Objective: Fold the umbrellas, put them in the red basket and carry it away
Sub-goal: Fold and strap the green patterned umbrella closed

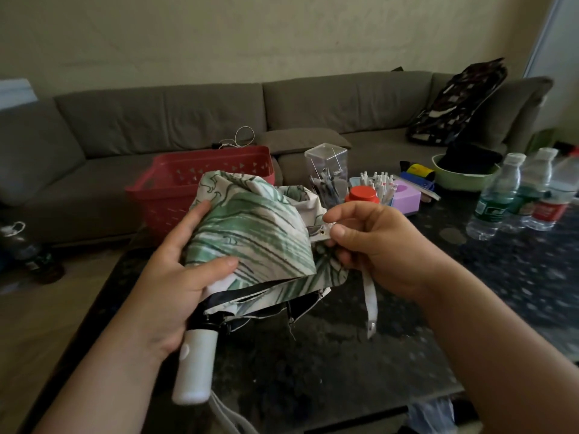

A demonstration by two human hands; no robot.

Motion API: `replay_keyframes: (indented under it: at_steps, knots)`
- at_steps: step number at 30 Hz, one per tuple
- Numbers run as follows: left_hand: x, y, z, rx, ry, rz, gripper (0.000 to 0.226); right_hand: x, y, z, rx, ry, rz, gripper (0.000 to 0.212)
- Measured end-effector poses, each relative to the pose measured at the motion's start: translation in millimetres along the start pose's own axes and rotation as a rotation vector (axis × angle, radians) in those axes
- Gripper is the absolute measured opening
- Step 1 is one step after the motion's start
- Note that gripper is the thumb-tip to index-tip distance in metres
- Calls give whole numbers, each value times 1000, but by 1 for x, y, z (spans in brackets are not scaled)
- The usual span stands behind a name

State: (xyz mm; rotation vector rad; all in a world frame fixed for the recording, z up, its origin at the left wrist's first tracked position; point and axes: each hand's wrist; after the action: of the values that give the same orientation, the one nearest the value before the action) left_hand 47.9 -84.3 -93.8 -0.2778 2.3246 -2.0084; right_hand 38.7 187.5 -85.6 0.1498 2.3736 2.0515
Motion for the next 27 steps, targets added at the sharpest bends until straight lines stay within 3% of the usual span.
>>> replay_keyframes:
  at_steps: [10, 14, 18, 19, 21, 22, 24, 25, 27]
  knots:
    - [-1, 4, 0, 42, 13, -5, 86, -5, 13, 6, 40, 156, 7, 19]
    - [-2, 12, -6, 212, 81, -14, 96, -8, 43, -18, 131, 199, 64, 17]
    - [-8, 26, -17, 352, 134, 96, 96, 0, 49, -62, 182, 173, 123, 15]
    - [-9, 29, -18, 353, 143, 126, 86, 1, 46, -67, 183, 228, 108, 15]
    - [-14, 36, -17, 261, 81, 184, 53, 1, 40, -67, 239, 457, 19, 40]
    - [-17, 37, -18, 199, 85, 227, 47, 2, 39, -64, 325, 527, -17, 49]
    - [-23, 39, -16, 127, 65, 268, 35, 6, 37, -55, 384, 407, -17, 39]
    - [-23, 39, -12, 91, 57, 266, 25, 9, 36, -50, 306, 247, 21, 27]
    - [-22, 40, -10, 38, 27, 246, 36, 13, 29, -41, -23, -49, 120, 14]
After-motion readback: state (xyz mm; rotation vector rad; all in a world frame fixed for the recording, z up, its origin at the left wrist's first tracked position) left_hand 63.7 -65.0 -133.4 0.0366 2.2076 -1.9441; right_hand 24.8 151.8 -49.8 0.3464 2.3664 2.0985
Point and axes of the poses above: each hand's wrist, its own x-axis towards the middle knuckle, its own z-axis out of the back of the hand, y = z × x, and after that the axes turned 13 degrees about -y, right-handed
